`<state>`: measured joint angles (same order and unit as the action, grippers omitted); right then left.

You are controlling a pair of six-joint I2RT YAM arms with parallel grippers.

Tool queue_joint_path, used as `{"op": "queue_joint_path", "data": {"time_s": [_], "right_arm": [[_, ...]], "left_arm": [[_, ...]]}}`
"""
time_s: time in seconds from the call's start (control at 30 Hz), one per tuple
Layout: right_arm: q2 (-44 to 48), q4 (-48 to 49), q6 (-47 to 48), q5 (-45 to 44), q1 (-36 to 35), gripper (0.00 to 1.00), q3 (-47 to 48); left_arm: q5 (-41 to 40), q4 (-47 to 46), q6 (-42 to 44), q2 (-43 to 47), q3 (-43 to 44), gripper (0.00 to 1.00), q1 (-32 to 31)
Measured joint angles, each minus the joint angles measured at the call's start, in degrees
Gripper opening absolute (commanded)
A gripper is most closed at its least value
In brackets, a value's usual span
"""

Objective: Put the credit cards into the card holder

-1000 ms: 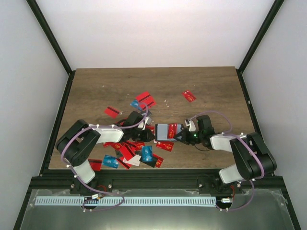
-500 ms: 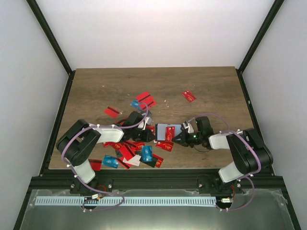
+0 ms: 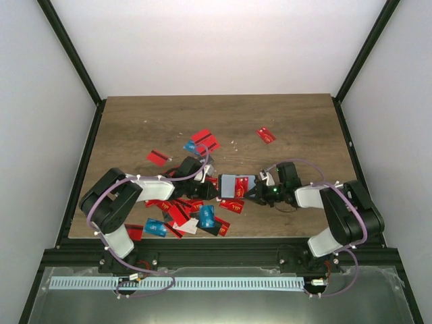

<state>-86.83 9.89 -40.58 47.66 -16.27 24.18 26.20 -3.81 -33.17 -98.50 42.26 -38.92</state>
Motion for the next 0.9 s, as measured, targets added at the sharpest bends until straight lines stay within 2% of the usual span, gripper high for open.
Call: {"op": "queue_joint_path", "data": {"time_s": [0.23,0.5,0.9], "right_arm": [[2.82,-4.37,-0.74,-1.95,0.26,0.01,0.04],[4.20,-1.77,-5.66,-1.11,0.35,0.01,-3.04],[-2.19,2.86,-5.88,2.58,0.46,0.01,-2.25]], "left_arm": [[0.00,-0.02,0.04,-0.22,0.20,0.18,0.00],[0.39,-0.44,0.07,-0.79,0.46,0.18,0.00],[1.11,-0.59,0.24,-0.92,0.48,0.18,0.04]]}}
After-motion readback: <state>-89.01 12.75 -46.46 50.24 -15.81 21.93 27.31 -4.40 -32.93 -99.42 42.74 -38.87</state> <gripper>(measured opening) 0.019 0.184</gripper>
